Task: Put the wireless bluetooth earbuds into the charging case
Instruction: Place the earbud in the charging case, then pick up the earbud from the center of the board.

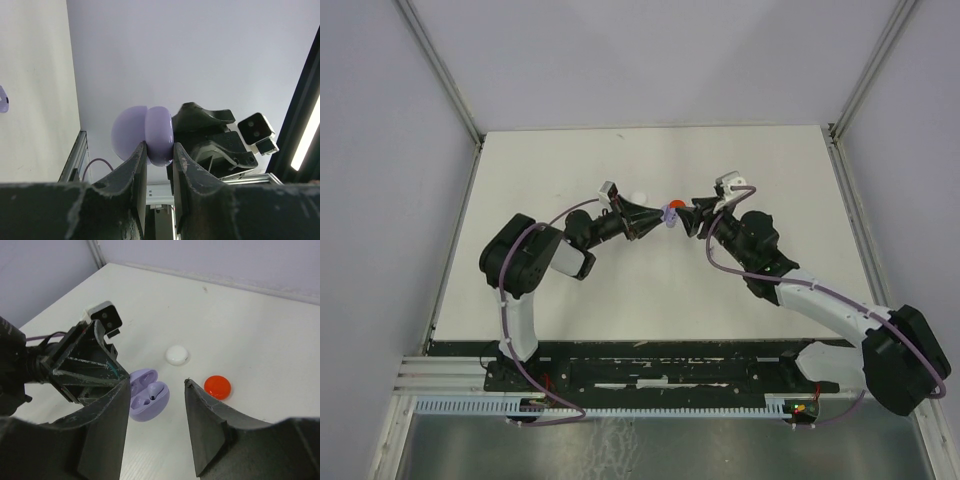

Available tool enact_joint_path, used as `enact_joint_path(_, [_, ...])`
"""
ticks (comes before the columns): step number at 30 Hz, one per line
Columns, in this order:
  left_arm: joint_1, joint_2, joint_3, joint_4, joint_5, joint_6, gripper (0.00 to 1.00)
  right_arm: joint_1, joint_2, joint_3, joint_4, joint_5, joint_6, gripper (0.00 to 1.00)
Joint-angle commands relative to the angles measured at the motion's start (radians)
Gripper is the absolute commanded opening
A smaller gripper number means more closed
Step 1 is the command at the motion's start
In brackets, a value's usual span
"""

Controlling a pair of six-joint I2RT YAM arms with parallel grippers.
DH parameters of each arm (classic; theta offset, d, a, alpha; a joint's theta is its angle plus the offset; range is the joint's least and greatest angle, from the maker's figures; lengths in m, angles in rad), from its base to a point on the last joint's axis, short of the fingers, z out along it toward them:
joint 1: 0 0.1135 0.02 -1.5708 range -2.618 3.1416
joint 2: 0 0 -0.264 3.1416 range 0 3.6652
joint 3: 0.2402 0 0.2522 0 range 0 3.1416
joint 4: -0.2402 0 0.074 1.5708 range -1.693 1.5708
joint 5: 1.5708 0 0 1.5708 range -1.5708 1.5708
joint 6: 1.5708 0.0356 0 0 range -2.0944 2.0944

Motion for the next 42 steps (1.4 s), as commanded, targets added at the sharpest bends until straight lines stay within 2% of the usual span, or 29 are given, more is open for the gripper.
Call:
enact_joint_path(1, [0.000, 0.015, 0.022, 0.074, -0.018, -0.003, 0.03, -0.014, -0.098, 0.040, -0.091, 0.165, 0.028, 0.56])
enact_joint_path(4, [0.009, 0.016, 0.011, 0.082, -0.016, 0.000, 0.03, -0.026, -0.095, 0.124, -0.324, 0.325, 0.039, 0.59])
enact_joint_path(6, [0.022, 0.009, -0.003, 0.089, -0.013, 0.005, 0.03, -0.043, -0.051, 0.204, -0.561, 0.412, 0.063, 0.60])
enact_joint_path(9, [0.050, -0.013, -0.036, 0.084, -0.011, 0.022, 0.03, -0.069, 0.052, 0.300, -0.780, 0.419, 0.076, 0.62])
enact_joint_path(11, [0.067, -0.029, -0.054, 0.072, -0.007, 0.036, 0.03, -0.074, 0.115, 0.333, -0.855, 0.386, 0.071, 0.64])
enact_joint_path(17, [0.097, -0.065, -0.097, 0.054, 0.006, 0.066, 0.03, -0.074, 0.258, 0.375, -0.940, 0.340, 0.076, 0.65])
enact_joint_path(24, [0.109, -0.065, -0.126, 0.084, 0.017, 0.059, 0.03, -0.077, 0.379, 0.422, -1.002, 0.394, 0.070, 0.65])
enact_joint_path(42, [0.124, -0.024, -0.134, 0.129, 0.027, 0.042, 0.03, -0.083, 0.493, 0.430, -1.015, 0.472, 0.078, 0.66])
